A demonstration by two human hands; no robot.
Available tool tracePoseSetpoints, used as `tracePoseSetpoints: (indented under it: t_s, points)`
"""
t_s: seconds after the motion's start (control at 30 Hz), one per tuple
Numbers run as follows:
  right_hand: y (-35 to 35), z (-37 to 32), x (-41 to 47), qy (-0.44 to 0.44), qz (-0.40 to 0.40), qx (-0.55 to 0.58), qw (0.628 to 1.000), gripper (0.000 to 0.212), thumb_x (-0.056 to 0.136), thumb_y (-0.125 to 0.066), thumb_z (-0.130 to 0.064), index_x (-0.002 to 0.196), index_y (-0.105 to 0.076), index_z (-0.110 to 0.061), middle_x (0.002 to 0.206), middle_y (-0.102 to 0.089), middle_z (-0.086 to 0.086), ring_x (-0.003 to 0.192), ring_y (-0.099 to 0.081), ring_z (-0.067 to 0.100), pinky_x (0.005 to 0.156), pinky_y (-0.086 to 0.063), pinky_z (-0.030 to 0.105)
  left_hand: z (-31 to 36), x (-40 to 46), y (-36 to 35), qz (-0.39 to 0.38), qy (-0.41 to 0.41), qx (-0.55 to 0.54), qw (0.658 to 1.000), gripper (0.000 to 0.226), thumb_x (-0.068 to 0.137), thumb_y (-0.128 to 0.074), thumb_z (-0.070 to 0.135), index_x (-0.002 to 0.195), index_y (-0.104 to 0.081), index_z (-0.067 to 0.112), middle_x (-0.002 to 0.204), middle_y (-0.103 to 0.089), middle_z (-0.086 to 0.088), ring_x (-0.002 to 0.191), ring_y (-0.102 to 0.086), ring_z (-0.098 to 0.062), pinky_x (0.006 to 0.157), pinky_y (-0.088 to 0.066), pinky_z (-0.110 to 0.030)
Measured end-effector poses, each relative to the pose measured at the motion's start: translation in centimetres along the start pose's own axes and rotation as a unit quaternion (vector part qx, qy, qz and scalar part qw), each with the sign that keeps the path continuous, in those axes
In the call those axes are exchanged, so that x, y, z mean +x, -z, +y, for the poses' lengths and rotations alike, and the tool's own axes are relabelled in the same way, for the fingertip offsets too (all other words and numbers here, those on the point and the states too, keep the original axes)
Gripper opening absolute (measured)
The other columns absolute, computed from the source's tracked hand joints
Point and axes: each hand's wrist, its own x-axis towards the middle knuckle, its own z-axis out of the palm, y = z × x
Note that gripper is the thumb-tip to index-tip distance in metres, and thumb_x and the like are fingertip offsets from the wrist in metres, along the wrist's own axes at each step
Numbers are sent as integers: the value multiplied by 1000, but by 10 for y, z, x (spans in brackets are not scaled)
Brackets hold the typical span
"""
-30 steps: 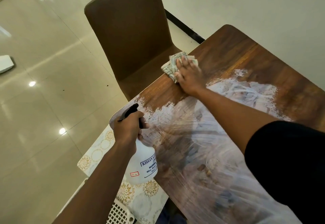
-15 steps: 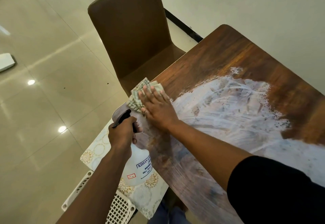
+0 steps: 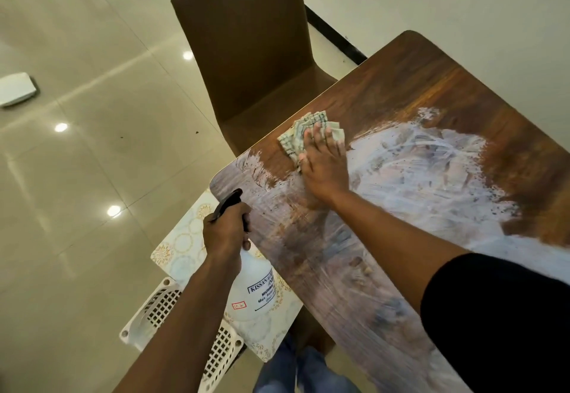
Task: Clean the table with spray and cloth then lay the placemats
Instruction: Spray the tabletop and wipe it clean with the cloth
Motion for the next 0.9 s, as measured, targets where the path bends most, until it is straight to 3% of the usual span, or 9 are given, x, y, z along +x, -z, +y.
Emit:
tracePoseSetpoints:
  t_s: [0.07, 0.2, 0.27, 0.4, 0.47, 0.53, 0.6, 0.77, 0.9]
  points:
    - [-12, -20, -20, 43, -20, -2, 999, 62, 110, -26, -39, 165, 1, -27, 172, 11, -1, 158, 12, 26, 129, 4, 45, -2, 1, 5, -2, -3, -7, 1000, 54, 95, -63, 4, 138, -68, 37, 60, -54, -2, 47, -39, -15, 42, -32, -26]
    - [-31, -37, -65, 161, -45, -21, 986, 62, 108, -25, -44, 166, -7, -27, 172, 6, -5, 159, 8, 20, 128, 1, 40, -4, 5, 9, 25, 10, -13, 1000, 35, 96, -66, 8, 124, -73, 27, 64, -64, -7, 46, -42, -17, 41, -34, -26]
    - [-27, -28, -60, 192, -42, -30, 980, 62, 108, -24, -45, 165, -8, -27, 173, 2, -5, 160, 4, 19, 129, -3, 40, -4, 5, 9, 18, 13, -5, 1000, 37, 96, -67, 9, 131, -73, 22, 68, -65, -10, 44, -44, -16, 40, -35, -26]
    - [-9, -10, -26, 111, -31, -31, 993, 61, 110, -27, -43, 165, -3, -29, 173, 6, -4, 159, 6, 19, 129, -5, 43, -2, -2, 9, 1, -9, -8, 1000, 54, 97, -63, 8, 142, -65, 38, 66, -57, -5, 47, -41, -15, 42, -33, -26]
    - [-2, -9, -14, 53, -11, -18, 998, 61, 110, -28, -40, 166, -6, -27, 173, 5, -3, 159, 6, 20, 129, -2, 41, -3, -6, 11, -5, -3, -8, 1000, 46, 97, -62, 8, 122, -68, 47, 62, -54, -2, 47, -39, -13, 43, -32, -26]
    - [-2, -15, -10, 30, -5, -7, 1000, 60, 110, -30, -38, 166, -10, -25, 173, 3, -2, 160, 5, 23, 128, 0, 41, -5, -7, 17, 1, 14, -10, 1000, 27, 97, -64, 10, 95, -70, 36, 64, -57, -4, 43, -40, -12, 41, -33, -25]
    - [-6, -24, -15, 20, -3, 3, 1000, 60, 110, -30, -37, 165, -11, -24, 173, 3, -2, 160, 6, 25, 129, 0, 41, -7, -6, 22, 4, 34, -1, 999, 12, 97, -67, 13, 85, -72, 14, 71, -63, -10, 39, -41, -11, 39, -34, -24]
    - [-31, -47, -66, 101, -30, -7, 994, 62, 110, -29, -41, 165, -4, -29, 172, 7, -3, 158, 11, 23, 129, 2, 43, -19, -7, 28, 19, 42, 1, 999, 27, 95, -69, 13, 117, -76, -1, 76, -70, -16, 39, -40, -13, 39, -35, -24]
    - [-47, -53, -99, 202, -29, -20, 979, 59, 108, -29, -45, 164, -21, -28, 173, -7, -5, 160, -2, 21, 129, -6, 44, -21, -11, 33, 28, 58, 10, 998, 19, 94, -70, 18, 90, -78, 1, 78, -74, -18, 39, -38, -13, 41, -36, -24]
